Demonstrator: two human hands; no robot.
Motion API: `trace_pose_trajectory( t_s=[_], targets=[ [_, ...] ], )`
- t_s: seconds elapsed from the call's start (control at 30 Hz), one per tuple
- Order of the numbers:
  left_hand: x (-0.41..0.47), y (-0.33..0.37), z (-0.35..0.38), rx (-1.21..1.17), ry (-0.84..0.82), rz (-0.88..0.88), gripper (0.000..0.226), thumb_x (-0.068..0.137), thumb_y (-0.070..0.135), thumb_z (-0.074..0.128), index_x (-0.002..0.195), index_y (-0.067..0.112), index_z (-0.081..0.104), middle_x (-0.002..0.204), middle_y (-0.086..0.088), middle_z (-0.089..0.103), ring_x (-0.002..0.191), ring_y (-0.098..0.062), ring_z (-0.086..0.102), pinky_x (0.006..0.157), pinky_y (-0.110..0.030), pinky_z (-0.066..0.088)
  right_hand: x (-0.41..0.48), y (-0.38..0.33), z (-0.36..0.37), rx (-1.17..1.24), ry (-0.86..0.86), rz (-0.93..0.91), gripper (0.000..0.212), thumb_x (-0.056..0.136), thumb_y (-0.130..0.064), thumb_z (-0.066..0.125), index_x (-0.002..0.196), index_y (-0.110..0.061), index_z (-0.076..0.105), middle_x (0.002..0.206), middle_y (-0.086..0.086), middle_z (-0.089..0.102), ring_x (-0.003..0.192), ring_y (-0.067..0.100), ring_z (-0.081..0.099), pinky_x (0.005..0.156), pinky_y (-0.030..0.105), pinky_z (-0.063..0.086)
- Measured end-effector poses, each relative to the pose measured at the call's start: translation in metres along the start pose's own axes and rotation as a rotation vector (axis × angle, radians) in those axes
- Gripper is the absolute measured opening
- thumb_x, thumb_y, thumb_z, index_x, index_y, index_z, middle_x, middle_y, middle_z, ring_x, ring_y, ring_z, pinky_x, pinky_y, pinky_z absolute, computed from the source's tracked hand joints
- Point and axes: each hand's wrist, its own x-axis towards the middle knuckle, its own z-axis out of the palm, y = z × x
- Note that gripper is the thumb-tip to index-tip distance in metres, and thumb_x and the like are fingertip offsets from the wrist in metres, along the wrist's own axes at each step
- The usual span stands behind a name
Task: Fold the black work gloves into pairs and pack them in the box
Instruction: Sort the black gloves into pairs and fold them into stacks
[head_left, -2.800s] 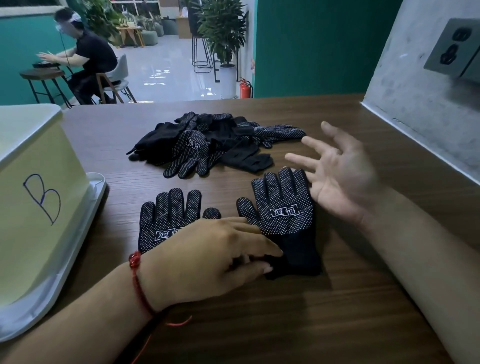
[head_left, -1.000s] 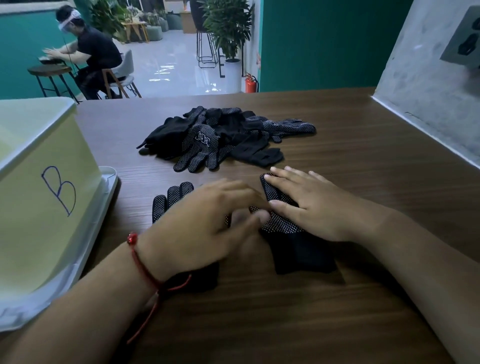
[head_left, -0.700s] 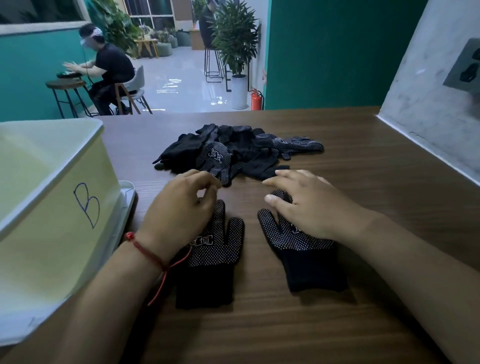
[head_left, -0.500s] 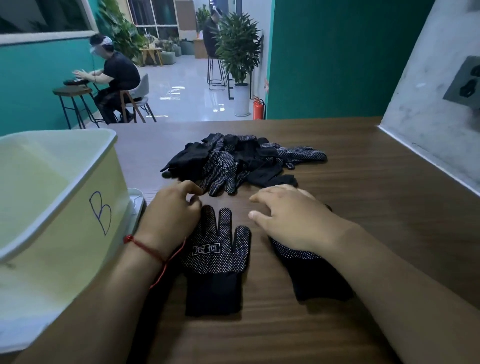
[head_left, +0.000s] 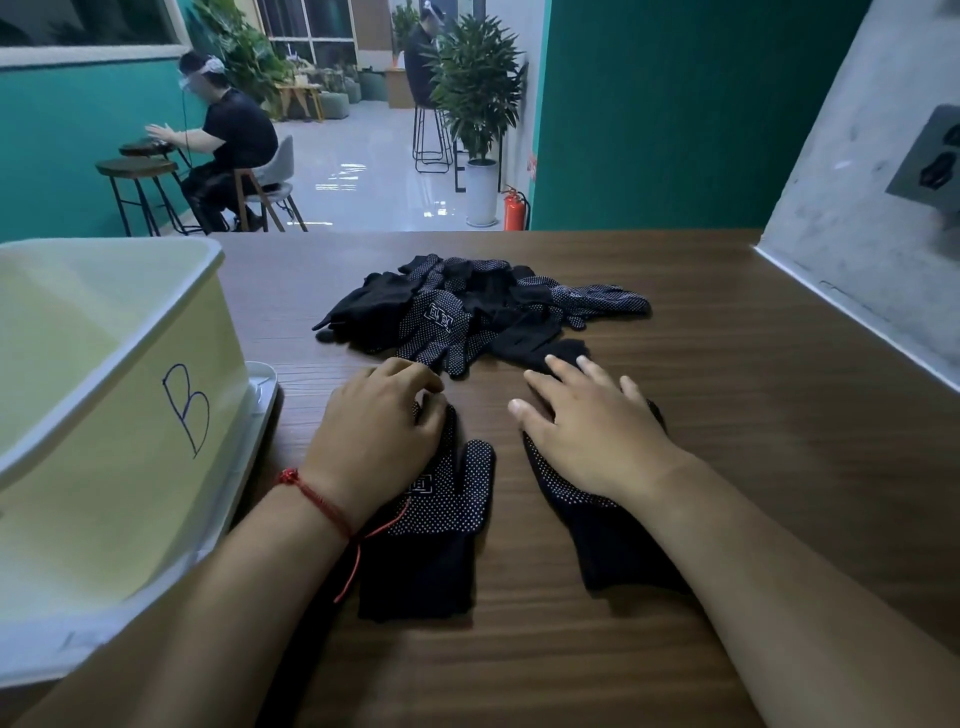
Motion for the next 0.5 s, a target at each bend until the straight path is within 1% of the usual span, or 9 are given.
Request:
trace_pose_trajectory(
  t_s=[0.1, 0.17, 0.23, 0.3, 0.33, 0.37, 0.4, 0.47, 0.5],
  targets=[
    [-0.002, 0.003, 0.001, -0.001, 0.008, 0.042, 0.017, 0.100, 0.035, 0.061, 0.112, 0.031, 0.072, 0.124, 0.010, 0.068, 0.118, -0.023, 0.058, 0.105, -0.043, 0.045, 0.001, 0.001, 0.001, 0.010, 0.045, 0.007, 0.070, 0.108, -0.066, 0.028, 0.166, -0.028, 0.033, 0.176, -0.013, 0.021, 0.165, 0.015, 0.006, 0.131, 0.058, 0.003],
    [-0.002, 0.003, 0.001, 0.000, 0.010, 0.062, 0.018, 0.099, 0.033, 0.059, 0.112, 0.031, 0.071, 0.123, 0.011, 0.069, 0.117, -0.023, 0.058, 0.104, -0.043, 0.046, 0.001, -0.002, 0.000, 0.068, 0.136, -0.019, 0.068, 0.108, -0.063, 0.035, 0.164, -0.025, 0.038, 0.174, -0.012, 0.029, 0.163, 0.013, 0.014, 0.132, 0.056, 0.006],
    [0.000, 0.001, -0.001, -0.022, 0.030, 0.084, 0.019, 0.096, 0.031, 0.058, 0.111, 0.030, 0.071, 0.119, 0.010, 0.069, 0.114, -0.023, 0.059, 0.102, -0.045, 0.048, 0.002, -0.005, -0.002, 0.294, 0.302, -0.064, 0.055, 0.107, -0.052, 0.052, 0.155, -0.024, 0.055, 0.162, -0.009, 0.050, 0.154, 0.011, 0.037, 0.132, 0.047, 0.021],
    [0.000, -0.001, -0.003, -0.071, 0.050, 0.110, 0.019, 0.095, 0.025, 0.063, 0.113, 0.028, 0.069, 0.116, 0.010, 0.069, 0.112, -0.022, 0.060, 0.100, -0.045, 0.050, 0.002, -0.006, -0.008, 0.662, 0.447, -0.086, 0.036, 0.102, -0.035, 0.068, 0.136, -0.024, 0.074, 0.138, -0.012, 0.072, 0.131, 0.003, 0.062, 0.119, 0.036, 0.044],
    [0.000, 0.000, -0.004, -0.089, 0.047, 0.124, 0.021, 0.095, 0.022, 0.066, 0.115, 0.026, 0.068, 0.116, 0.010, 0.068, 0.112, -0.021, 0.060, 0.100, -0.044, 0.050, 0.001, -0.005, -0.010, 0.770, 0.470, -0.085, 0.028, 0.099, -0.030, 0.072, 0.126, -0.025, 0.080, 0.125, -0.013, 0.077, 0.119, 0.001, 0.069, 0.112, 0.035, 0.052],
    [0.000, 0.001, -0.004, -0.097, 0.039, 0.139, 0.023, 0.095, 0.021, 0.067, 0.117, 0.026, 0.067, 0.117, 0.010, 0.067, 0.113, -0.020, 0.060, 0.100, -0.042, 0.050, 0.000, -0.004, -0.011, 0.758, 0.470, -0.086, 0.024, 0.096, -0.026, 0.075, 0.119, -0.026, 0.083, 0.118, -0.014, 0.080, 0.113, 0.001, 0.072, 0.108, 0.034, 0.055],
    [-0.001, 0.002, -0.004, -0.094, 0.026, 0.148, 0.024, 0.094, 0.022, 0.068, 0.118, 0.025, 0.067, 0.119, 0.010, 0.066, 0.115, -0.020, 0.060, 0.101, -0.041, 0.050, -0.001, -0.001, -0.009, 0.653, 0.459, -0.092, 0.022, 0.093, -0.024, 0.077, 0.114, -0.027, 0.084, 0.118, -0.012, 0.080, 0.114, 0.004, 0.071, 0.109, 0.033, 0.054],
    [-0.001, 0.001, -0.001, -0.077, -0.006, 0.150, 0.023, 0.095, 0.024, 0.067, 0.118, 0.026, 0.067, 0.121, 0.009, 0.067, 0.116, -0.021, 0.059, 0.103, -0.042, 0.048, 0.000, 0.002, -0.003, 0.436, 0.387, -0.114, 0.017, 0.092, -0.027, 0.078, 0.107, -0.031, 0.084, 0.129, -0.009, 0.076, 0.134, 0.012, 0.060, 0.119, 0.031, 0.042],
    [-0.001, 0.000, 0.000, -0.070, -0.022, 0.145, 0.021, 0.095, 0.026, 0.065, 0.116, 0.026, 0.068, 0.121, 0.008, 0.067, 0.116, -0.021, 0.058, 0.102, -0.042, 0.048, -0.002, 0.002, -0.002, 0.394, 0.322, -0.115, 0.014, 0.094, -0.031, 0.076, 0.105, -0.034, 0.084, 0.133, -0.010, 0.074, 0.142, 0.014, 0.052, 0.121, 0.034, 0.037]
  ],
)
